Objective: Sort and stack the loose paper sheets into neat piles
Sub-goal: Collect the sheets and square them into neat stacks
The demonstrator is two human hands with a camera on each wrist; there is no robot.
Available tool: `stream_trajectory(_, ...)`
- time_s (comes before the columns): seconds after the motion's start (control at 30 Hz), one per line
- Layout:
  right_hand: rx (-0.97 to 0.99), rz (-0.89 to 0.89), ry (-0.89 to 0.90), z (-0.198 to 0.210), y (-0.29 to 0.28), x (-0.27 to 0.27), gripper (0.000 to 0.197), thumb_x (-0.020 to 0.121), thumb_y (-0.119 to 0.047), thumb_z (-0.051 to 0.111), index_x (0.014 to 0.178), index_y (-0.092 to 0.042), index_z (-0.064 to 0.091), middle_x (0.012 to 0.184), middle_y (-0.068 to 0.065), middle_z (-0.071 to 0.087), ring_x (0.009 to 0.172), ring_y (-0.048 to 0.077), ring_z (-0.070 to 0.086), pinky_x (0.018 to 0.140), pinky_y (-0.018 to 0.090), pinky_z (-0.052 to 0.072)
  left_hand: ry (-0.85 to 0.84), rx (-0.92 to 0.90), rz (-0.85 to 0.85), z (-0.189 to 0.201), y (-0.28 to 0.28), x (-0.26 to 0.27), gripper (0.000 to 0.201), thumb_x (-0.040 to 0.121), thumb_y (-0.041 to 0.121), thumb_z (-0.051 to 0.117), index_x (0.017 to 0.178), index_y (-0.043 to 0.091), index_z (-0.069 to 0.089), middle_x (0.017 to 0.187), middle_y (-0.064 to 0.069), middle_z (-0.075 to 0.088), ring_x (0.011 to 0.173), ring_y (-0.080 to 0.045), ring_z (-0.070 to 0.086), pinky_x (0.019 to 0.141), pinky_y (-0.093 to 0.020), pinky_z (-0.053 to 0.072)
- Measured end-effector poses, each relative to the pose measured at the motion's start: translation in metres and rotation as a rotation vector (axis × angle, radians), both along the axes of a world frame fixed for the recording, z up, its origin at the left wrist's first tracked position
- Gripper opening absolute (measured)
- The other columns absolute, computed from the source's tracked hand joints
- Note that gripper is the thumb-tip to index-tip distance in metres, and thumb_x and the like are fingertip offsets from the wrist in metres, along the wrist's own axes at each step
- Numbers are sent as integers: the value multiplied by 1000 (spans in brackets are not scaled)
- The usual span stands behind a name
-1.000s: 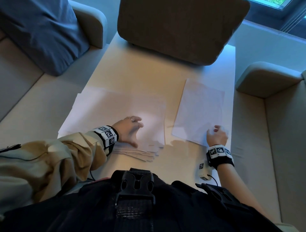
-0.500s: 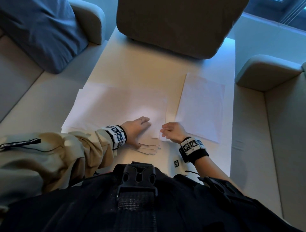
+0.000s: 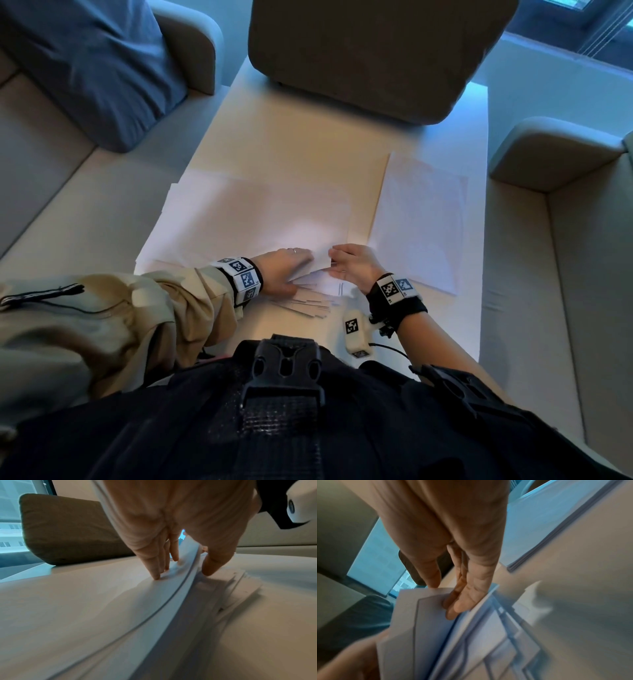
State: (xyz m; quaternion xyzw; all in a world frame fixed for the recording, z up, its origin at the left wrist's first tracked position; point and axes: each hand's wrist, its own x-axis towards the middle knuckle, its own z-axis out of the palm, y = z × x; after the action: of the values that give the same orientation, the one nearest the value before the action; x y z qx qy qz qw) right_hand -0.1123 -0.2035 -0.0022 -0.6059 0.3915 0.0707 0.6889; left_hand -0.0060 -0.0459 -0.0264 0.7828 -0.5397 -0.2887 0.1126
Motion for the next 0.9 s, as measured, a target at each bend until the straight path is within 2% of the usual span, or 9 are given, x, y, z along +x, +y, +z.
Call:
stream_trajectory(0.13, 62, 61, -89, 9, -1, 2, 4, 92, -10, 60, 95, -9, 62, 89, 8, 70, 78, 19, 68, 80, 30, 53, -22, 52, 82, -11, 10, 0, 87, 72, 37, 74, 142, 14, 27, 140, -6, 41, 121, -24, 47, 101, -36, 40)
stream_trajectory(0.2, 58, 68, -90, 11, -2, 4, 13, 90, -13, 63, 101, -7, 64, 98, 10, 71, 87, 22, 68, 86, 34, 52, -50, 73, 126, -11, 11, -1, 91, 72, 38, 75, 144, 14, 24, 143, -6, 39, 125, -24, 45, 103, -36, 39)
stream_trajectory(0.33, 18, 32, -53, 9, -6, 3, 32, 88, -15, 66, 116, -4, 57, 105, 15, 70, 96, 27, 68, 91, 38, 51, -59, 35, 156, -8, 6, -2, 59, 77, 21, 65, 131, 16, 40, 128, -7, 50, 115, -26, 51, 94, -36, 45)
stream_trajectory(0.43, -24, -19, -17, 7, -13, -1, 32, 89, -13, 63, 119, -3, 57, 104, 14, 70, 96, 30, 68, 89, 38, 52, -99, 27, 131, -6, 6, -1, 38, 85, 14, 58, 121, 12, 48, 118, -10, 57, 108, -29, 55, 87, -36, 45)
stream_trajectory(0.53, -91, -132, -24, 7, -23, -5, 30, 89, -10, 61, 118, -2, 56, 105, 15, 69, 91, 27, 68, 83, 36, 53, -151, 9, 198, 5, 3, 5, 19, 90, 17, 50, 107, 14, 59, 98, -11, 66, 91, -31, 62, 77, -37, 49)
stream_trajectory(0.67, -121, -313, -47, 11, -44, -8, 33, 91, -7, 58, 123, -4, 51, 107, 13, 67, 84, 21, 66, 78, 33, 54, -286, -112, 334, 46, -6, 27, 25, 95, 18, 45, 114, 21, 61, 85, -9, 66, 74, -27, 61, 65, -32, 50)
stream_trajectory(0.73, -115, -358, -58, 13, -55, -8, 39, 91, -9, 59, 128, -4, 48, 113, 15, 65, 91, 23, 66, 81, 34, 55, -339, -204, 402, 77, -10, 40, 26, 96, 20, 45, 117, 25, 60, 90, -14, 67, 79, -31, 62, 64, -32, 45)
stream_trajectory(0.8, -104, -348, -88, 16, -60, -5, 52, 87, -11, 66, 133, -5, 43, 118, 13, 63, 101, 23, 64, 86, 35, 54, -369, -325, 447, 106, -10, 55, 24, 93, 23, 51, 114, 25, 63, 98, -16, 69, 88, -37, 62, 70, -38, 47)
stream_trajectory(0.9, -99, -281, -135, 27, -63, 6, 80, 75, -18, 79, 141, -10, 35, 131, 7, 52, 118, 23, 55, 98, 42, 49, -286, -570, 474, 143, -7, 73, 26, 84, 31, 56, 103, 20, 69, 89, -12, 70, 87, -34, 64, 72, -37, 49)
